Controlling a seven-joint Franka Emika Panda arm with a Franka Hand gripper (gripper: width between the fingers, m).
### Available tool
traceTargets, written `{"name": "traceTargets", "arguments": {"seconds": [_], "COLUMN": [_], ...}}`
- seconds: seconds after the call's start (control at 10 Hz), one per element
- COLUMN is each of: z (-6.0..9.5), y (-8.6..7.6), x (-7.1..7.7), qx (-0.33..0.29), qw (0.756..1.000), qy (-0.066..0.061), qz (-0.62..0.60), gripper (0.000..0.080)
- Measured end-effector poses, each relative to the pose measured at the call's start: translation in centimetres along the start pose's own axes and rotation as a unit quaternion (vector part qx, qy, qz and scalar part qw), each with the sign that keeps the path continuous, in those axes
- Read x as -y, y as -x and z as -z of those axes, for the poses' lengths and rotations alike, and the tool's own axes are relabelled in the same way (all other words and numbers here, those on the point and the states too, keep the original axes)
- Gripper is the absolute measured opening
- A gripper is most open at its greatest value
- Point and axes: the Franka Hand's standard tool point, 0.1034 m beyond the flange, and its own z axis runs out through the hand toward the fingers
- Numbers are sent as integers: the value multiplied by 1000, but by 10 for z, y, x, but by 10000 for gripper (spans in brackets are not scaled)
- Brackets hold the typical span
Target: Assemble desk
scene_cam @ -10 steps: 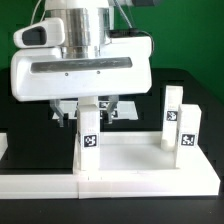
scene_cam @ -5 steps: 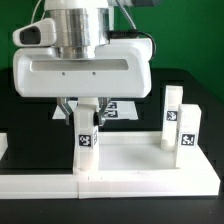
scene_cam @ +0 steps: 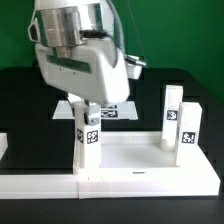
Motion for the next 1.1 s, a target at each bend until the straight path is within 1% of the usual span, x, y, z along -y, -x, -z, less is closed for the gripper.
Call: {"name": "traceTargets", "arguments": {"seconds": [0.1,0.2,0.5,0.6,0.8,1.0,1.1], "z": [-1,-1,-4,-4,-4,-4,-4], "y": [-1,-1,1,1,-4,-3,-2], "x": [-1,-2,-1,-1,-4,-3,-3], "qx": [7,10,13,12,12,7,5], "qw": [997,997,977,974,951,944,946], "qy": [-9,-7,-6,-7,-6,-10,-12], "qz": [-80,-82,-211,-226,-310,-331,-325], "gripper": [288,288,288,288,289,292,292]}}
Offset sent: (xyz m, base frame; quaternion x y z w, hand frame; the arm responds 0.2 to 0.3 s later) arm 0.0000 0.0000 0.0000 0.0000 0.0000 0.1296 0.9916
